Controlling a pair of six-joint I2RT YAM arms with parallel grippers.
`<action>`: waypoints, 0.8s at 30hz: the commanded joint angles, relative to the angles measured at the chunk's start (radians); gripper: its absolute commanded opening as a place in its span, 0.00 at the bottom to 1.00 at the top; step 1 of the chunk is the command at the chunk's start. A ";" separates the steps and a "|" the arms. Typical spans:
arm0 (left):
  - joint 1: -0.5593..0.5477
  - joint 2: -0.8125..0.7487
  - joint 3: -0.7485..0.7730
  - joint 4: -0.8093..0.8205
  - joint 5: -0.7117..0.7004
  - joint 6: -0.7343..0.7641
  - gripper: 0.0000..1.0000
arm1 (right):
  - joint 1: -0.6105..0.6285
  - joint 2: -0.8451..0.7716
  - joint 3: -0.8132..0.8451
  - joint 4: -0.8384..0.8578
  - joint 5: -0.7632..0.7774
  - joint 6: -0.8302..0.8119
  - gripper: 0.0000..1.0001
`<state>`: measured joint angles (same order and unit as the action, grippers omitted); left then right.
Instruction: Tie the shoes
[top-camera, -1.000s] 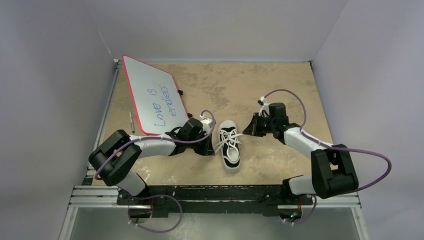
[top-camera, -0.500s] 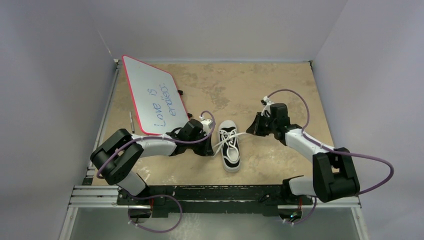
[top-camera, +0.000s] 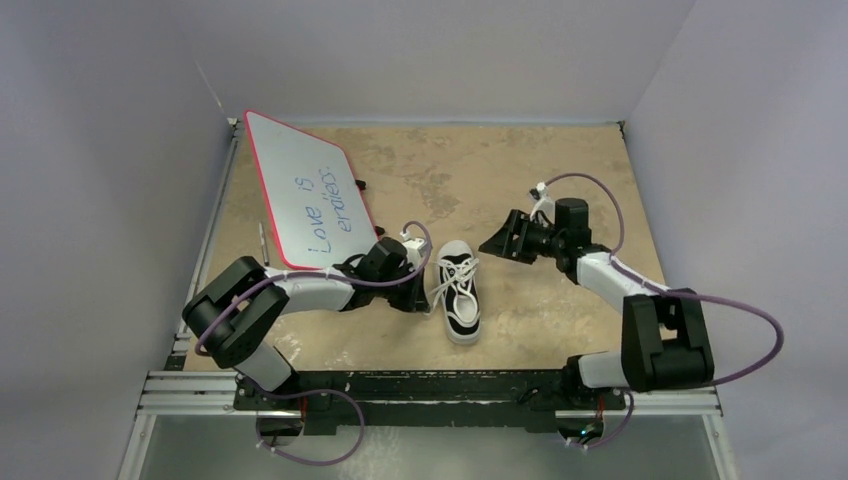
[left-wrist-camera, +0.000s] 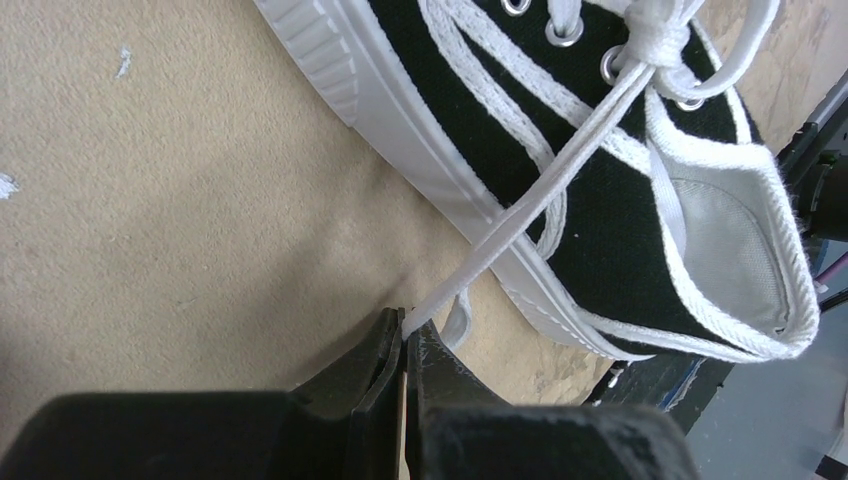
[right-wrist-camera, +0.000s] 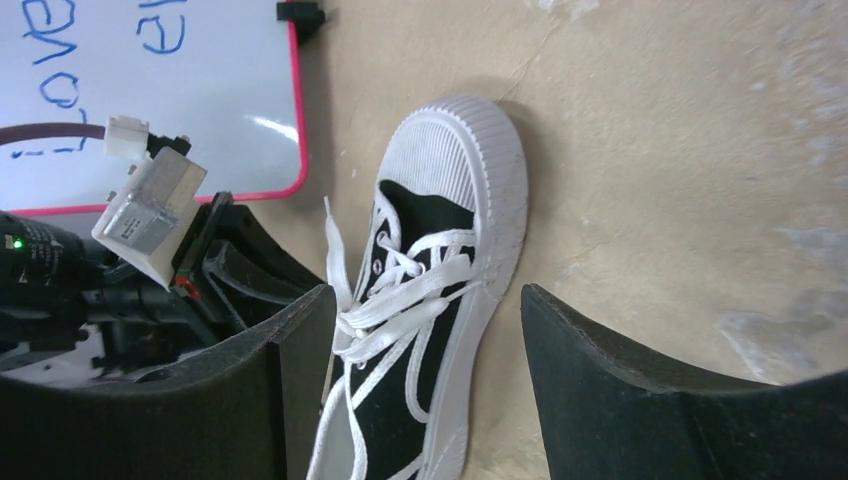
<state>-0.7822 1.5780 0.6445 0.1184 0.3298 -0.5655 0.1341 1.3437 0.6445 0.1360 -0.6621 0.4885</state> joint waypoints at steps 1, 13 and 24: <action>-0.006 0.013 0.051 0.043 0.013 -0.001 0.00 | 0.002 0.106 -0.036 0.215 -0.194 0.136 0.70; -0.006 0.030 0.093 0.007 0.032 0.028 0.00 | 0.002 0.328 -0.054 0.510 -0.289 0.291 0.53; -0.006 0.065 0.113 0.026 0.050 0.021 0.00 | 0.002 0.340 -0.124 0.641 -0.356 0.372 0.35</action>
<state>-0.7856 1.6341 0.7128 0.1108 0.3550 -0.5568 0.1326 1.6829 0.5312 0.6914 -0.9459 0.8162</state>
